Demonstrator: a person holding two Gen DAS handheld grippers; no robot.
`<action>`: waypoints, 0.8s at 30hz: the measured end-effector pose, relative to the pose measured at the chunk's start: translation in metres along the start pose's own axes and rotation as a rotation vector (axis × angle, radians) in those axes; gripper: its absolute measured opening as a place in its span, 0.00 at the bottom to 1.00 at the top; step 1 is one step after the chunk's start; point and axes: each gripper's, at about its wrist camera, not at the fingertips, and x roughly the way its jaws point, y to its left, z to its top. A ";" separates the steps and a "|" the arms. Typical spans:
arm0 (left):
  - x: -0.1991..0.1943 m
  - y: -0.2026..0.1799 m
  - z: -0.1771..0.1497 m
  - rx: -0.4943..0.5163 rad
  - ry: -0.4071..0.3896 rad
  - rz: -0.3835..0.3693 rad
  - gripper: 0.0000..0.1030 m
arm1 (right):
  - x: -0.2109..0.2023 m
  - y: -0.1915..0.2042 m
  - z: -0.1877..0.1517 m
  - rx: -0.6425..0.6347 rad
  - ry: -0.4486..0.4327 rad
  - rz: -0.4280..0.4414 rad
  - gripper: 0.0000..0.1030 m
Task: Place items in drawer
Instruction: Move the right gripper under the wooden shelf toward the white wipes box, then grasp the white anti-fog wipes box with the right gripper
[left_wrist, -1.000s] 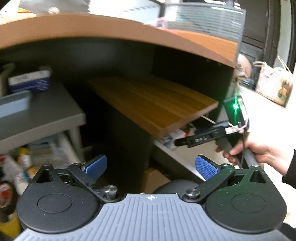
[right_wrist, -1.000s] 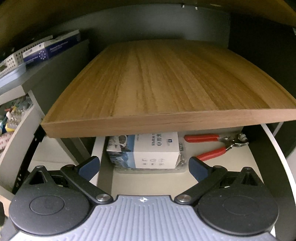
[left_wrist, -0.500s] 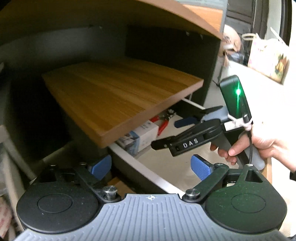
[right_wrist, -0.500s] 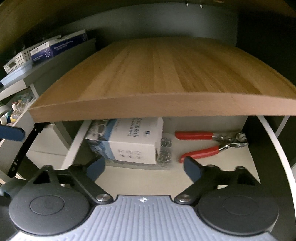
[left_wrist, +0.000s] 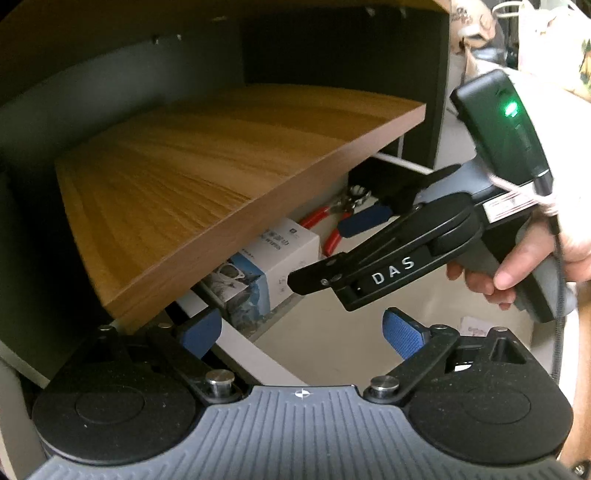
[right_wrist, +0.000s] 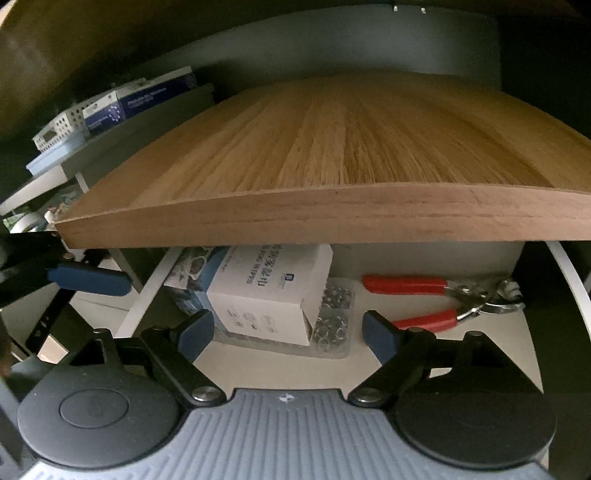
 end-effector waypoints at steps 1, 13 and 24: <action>0.003 0.000 0.001 -0.009 0.008 0.015 0.94 | 0.000 -0.001 0.001 0.001 0.000 0.009 0.88; 0.018 -0.008 0.012 -0.075 0.071 0.131 0.98 | 0.007 -0.003 0.006 -0.016 0.011 0.040 0.87; 0.035 -0.026 0.019 -0.049 0.108 0.222 0.99 | 0.005 -0.004 0.001 -0.005 -0.006 0.047 0.87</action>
